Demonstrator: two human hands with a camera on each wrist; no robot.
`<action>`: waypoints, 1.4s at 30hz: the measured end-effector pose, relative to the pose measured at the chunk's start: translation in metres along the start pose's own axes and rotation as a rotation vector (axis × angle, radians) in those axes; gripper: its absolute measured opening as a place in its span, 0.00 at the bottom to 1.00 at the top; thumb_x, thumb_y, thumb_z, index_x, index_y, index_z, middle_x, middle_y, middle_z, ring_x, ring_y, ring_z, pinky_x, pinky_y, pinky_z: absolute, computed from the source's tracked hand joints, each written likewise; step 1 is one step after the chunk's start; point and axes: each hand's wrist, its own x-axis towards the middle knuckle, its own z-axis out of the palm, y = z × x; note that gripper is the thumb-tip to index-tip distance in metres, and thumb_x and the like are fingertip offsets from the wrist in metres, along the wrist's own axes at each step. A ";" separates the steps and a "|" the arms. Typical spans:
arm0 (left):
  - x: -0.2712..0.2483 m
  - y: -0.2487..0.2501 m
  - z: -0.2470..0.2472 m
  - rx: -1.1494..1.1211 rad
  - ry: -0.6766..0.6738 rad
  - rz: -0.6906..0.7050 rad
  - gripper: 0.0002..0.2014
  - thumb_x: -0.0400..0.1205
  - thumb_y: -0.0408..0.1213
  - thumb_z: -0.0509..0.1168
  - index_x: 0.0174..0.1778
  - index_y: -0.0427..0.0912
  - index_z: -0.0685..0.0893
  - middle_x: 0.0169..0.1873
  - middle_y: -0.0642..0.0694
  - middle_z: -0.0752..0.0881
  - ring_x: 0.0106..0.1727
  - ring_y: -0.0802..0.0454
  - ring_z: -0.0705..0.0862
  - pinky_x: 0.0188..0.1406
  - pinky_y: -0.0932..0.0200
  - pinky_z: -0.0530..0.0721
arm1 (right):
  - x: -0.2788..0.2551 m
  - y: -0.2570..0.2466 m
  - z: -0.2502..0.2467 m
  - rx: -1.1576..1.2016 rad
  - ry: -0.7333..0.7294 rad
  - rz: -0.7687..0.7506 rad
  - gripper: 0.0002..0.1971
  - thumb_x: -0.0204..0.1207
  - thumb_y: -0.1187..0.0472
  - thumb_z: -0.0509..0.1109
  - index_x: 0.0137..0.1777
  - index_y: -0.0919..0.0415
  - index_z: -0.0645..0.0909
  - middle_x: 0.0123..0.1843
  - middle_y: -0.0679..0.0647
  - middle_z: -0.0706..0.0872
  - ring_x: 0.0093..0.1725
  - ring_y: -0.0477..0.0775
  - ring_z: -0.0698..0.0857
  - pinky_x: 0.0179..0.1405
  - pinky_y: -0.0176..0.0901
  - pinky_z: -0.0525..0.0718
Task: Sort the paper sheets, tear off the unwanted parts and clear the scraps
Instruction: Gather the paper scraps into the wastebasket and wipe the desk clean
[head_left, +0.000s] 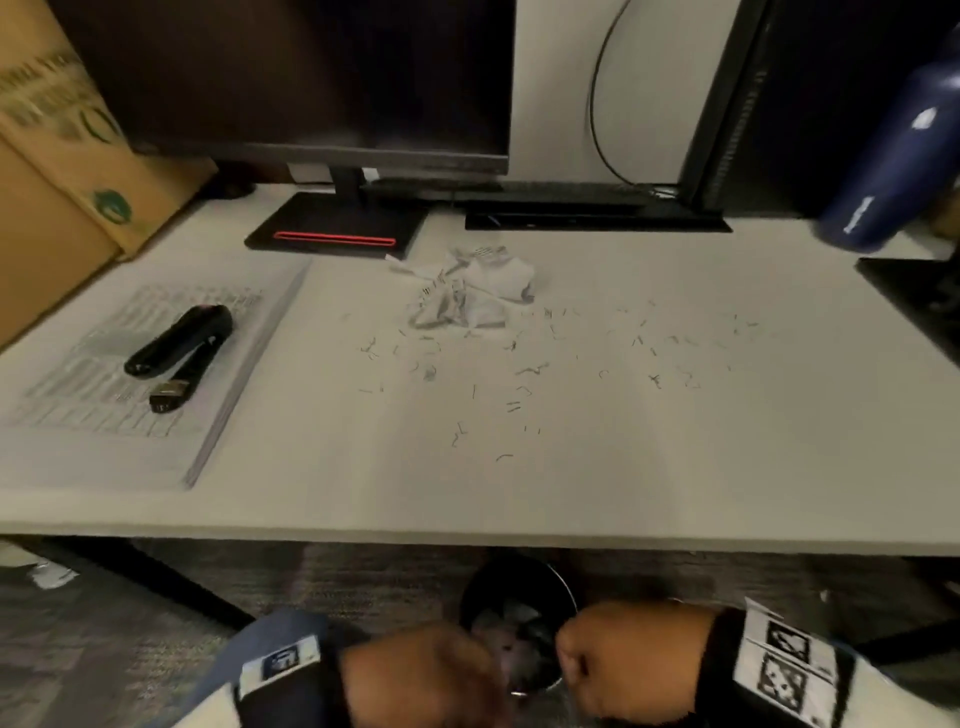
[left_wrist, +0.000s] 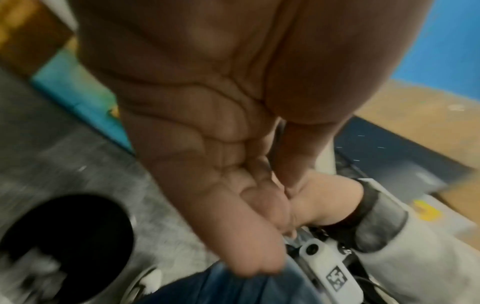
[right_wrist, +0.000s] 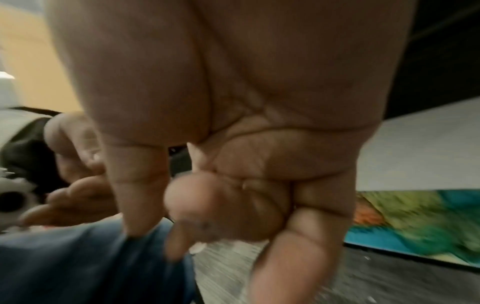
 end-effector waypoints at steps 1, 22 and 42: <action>-0.025 0.013 -0.007 0.114 0.010 0.030 0.08 0.82 0.39 0.67 0.41 0.48 0.90 0.33 0.55 0.90 0.35 0.63 0.86 0.39 0.69 0.82 | -0.018 -0.005 -0.005 -0.021 -0.023 -0.010 0.13 0.79 0.53 0.62 0.52 0.57 0.86 0.54 0.50 0.88 0.53 0.52 0.85 0.57 0.38 0.77; 0.059 0.155 -0.214 0.955 0.758 -0.042 0.43 0.71 0.72 0.66 0.82 0.58 0.68 0.75 0.46 0.78 0.71 0.42 0.79 0.71 0.49 0.78 | -0.033 -0.030 -0.268 -0.323 0.763 0.098 0.13 0.78 0.49 0.70 0.61 0.49 0.81 0.58 0.47 0.84 0.54 0.51 0.83 0.54 0.44 0.84; 0.038 0.175 -0.266 0.734 0.834 -0.035 0.15 0.85 0.30 0.60 0.68 0.43 0.76 0.45 0.39 0.81 0.34 0.47 0.78 0.29 0.59 0.78 | 0.083 -0.030 -0.314 -0.519 0.636 0.159 0.14 0.76 0.62 0.69 0.61 0.63 0.83 0.56 0.58 0.88 0.51 0.58 0.85 0.43 0.45 0.82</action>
